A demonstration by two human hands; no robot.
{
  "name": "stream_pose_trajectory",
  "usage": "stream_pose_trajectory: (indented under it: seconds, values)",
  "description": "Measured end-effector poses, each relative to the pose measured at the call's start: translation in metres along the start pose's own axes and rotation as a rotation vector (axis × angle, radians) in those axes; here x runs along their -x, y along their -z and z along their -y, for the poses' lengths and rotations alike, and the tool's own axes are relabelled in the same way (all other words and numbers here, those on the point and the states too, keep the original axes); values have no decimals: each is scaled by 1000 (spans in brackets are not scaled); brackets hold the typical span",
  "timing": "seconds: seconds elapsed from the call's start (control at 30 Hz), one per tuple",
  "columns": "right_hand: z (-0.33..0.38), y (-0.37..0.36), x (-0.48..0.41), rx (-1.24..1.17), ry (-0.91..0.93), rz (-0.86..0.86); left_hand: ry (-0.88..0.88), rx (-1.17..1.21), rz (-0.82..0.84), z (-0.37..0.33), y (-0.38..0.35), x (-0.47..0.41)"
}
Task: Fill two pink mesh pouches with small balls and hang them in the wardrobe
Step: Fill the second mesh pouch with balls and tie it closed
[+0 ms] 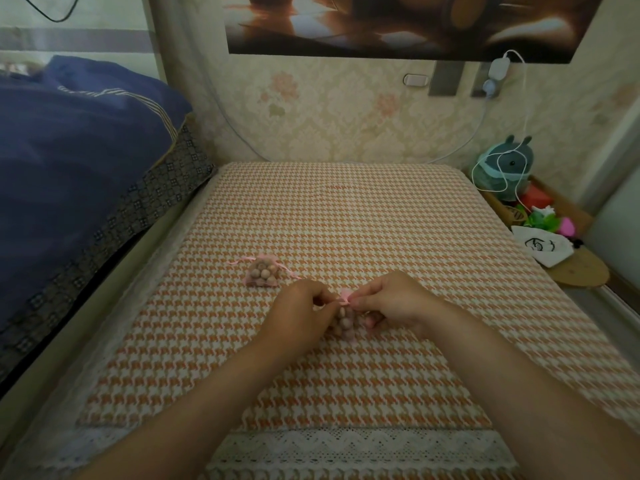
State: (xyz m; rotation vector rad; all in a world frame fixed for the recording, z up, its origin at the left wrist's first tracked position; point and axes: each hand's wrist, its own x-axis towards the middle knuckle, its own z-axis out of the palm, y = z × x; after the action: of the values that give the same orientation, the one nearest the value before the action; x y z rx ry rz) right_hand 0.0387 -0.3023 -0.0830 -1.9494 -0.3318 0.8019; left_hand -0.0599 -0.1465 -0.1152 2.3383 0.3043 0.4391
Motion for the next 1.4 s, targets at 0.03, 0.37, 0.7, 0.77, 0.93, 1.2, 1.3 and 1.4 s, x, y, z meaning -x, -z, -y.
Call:
stream_pose_trajectory:
  seconds: [0.03, 0.37, 0.7, 0.77, 0.93, 1.2, 1.3, 1.4]
  values:
    - [0, 0, 0, 15, 6, -11, 19, -3, 2, 1, 1, 0]
    - [1, -2, 3, 148, 54, -109, 194, 49, -9, 3, 4, -3]
    - [-1, -4, 1, 169, 36, -91, 263, 108, -10, 5, -2, -3]
    - [-1, -3, 1, 174, 17, -94, 270, 91, -15, 4, -1, -3]
    - [-6, -4, -1, 207, 22, -98, 254, 40, -15, 1, -1, 0]
    - [-10, -3, -5, 234, 18, -98, 233, 13, -3, 2, 1, 1]
    - [-11, -2, -4, 276, 1, -83, 180, -44, 54, 1, 1, 2]
    - [-6, 5, 6, 267, -72, -9, 170, 36, 231, 3, 7, 1]
